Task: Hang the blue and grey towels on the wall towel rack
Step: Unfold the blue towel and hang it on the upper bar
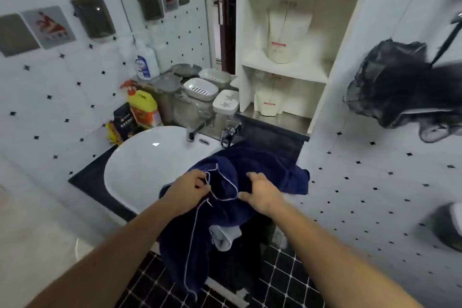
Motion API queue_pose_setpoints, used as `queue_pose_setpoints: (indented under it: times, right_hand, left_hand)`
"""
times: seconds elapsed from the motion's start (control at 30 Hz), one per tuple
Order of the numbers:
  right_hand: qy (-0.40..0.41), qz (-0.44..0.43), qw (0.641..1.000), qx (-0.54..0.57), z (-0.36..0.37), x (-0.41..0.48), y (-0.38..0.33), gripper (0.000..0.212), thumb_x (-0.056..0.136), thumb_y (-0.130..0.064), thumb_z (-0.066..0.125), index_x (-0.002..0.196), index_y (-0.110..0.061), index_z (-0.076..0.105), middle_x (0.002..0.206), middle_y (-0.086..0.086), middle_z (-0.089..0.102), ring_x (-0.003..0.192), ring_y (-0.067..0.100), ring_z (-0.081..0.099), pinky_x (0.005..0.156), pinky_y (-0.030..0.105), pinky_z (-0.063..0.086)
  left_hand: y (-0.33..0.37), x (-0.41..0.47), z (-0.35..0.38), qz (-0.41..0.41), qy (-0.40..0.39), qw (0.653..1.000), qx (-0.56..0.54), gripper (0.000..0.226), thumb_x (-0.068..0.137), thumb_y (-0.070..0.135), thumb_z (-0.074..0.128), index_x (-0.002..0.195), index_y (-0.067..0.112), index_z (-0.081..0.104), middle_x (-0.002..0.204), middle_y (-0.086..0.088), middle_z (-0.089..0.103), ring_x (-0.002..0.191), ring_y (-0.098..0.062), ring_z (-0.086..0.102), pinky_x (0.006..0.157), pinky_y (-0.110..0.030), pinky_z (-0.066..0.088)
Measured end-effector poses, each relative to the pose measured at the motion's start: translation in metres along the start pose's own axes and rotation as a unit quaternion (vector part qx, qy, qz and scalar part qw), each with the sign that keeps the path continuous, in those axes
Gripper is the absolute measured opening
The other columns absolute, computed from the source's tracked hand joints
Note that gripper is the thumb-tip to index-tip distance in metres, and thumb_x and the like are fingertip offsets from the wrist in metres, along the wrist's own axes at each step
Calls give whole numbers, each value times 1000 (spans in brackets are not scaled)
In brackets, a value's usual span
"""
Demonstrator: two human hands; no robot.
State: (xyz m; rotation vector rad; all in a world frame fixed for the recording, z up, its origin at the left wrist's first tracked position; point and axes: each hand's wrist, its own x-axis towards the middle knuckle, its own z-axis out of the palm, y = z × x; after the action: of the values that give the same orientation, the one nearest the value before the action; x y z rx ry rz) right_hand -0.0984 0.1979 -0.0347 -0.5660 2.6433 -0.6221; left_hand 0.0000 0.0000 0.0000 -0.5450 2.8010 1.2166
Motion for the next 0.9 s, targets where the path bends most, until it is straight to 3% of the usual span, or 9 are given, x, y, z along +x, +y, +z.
queue_pose_setpoints:
  times: [0.13, 0.23, 0.37, 0.43, 0.53, 0.67, 0.77, 0.83, 0.9]
  right_hand:
    - [-17, 82, 996, 32, 34, 38, -22, 65, 87, -43, 66, 136, -8, 39, 133, 18, 49, 114, 37, 56, 88, 40, 47]
    - [-14, 120, 992, 28, 48, 54, -16, 39, 89, -26, 64, 120, -7, 51, 121, 16, 60, 105, 35, 61, 77, 37, 47]
    - [-15, 101, 994, 46, 40, 57, -14, 5, 84, -11, 56, 83, -7, 59, 93, 12, 67, 82, 30, 63, 64, 31, 43]
    - [-5, 108, 983, 146, 26, 50, -17, 14, 79, -10, 58, 66, -5, 57, 73, 9, 64, 67, 24, 57, 57, 28, 40]
    - [1, 108, 920, 377, -16, 26, -30, 12, 71, -4, 59, 60, -4, 63, 50, 1, 57, 54, 19, 49, 44, 21, 36]
    - [-24, 40, 836, 546, -94, -21, -47, 19, 82, -6, 53, 70, -17, 62, 66, -2, 63, 64, 13, 62, 61, 28, 50]
    - [-49, -60, 785, 615, -152, -65, -43, 21, 87, -4, 41, 85, -9, 62, 81, 9, 68, 76, 24, 66, 75, 39, 54]
    - [-15, -84, 764, 640, -190, -95, -34, 20, 90, -3, 38, 88, -3, 58, 83, 17, 66, 78, 31, 65, 74, 42, 58]
    - [31, -92, 743, 662, -227, -125, -20, 18, 93, -3, 37, 92, 1, 54, 89, 23, 63, 84, 38, 64, 78, 49, 58]
  left_hand:
    - [-18, 25, -8, -14, -7, 1000, 15, 30, 90, 29, 64, 118, 20, 60, 101, 3, 62, 95, -15, 59, 85, -27, 44]
    - [-33, 35, -14, -11, -10, 999, 37, 29, 90, 33, 63, 116, 21, 62, 106, 6, 60, 96, -11, 55, 84, -23, 36]
    - [-38, 34, -19, -24, -21, 996, 79, 32, 88, 37, 64, 117, 23, 63, 114, 4, 62, 103, -15, 58, 89, -27, 42]
    - [-33, 26, -19, -26, -35, 989, 139, 43, 85, 43, 65, 124, 26, 58, 118, 3, 58, 108, -18, 58, 91, -32, 45]
    - [-16, 13, -13, -17, -76, 971, 225, 81, 72, 57, 69, 142, 31, 37, 130, -3, 45, 120, -26, 50, 97, -41, 44]
    - [48, -3, -7, 51, 13, 984, 170, 100, 66, 56, 76, 149, 31, 25, 138, -6, 40, 120, -30, 51, 97, -43, 44]
    - [121, -17, -7, 154, 77, 979, 107, 76, 69, 46, 76, 137, 35, 42, 127, 0, 51, 111, -24, 58, 91, -40, 47]
    - [170, -30, -3, 202, 120, 965, 114, 51, 73, 37, 69, 120, 34, 51, 116, 2, 57, 104, -24, 61, 83, -40, 49]
    - [211, -46, 6, 218, 169, 956, 104, 46, 72, 27, 65, 116, 32, 53, 117, 3, 58, 102, -24, 62, 80, -39, 49]
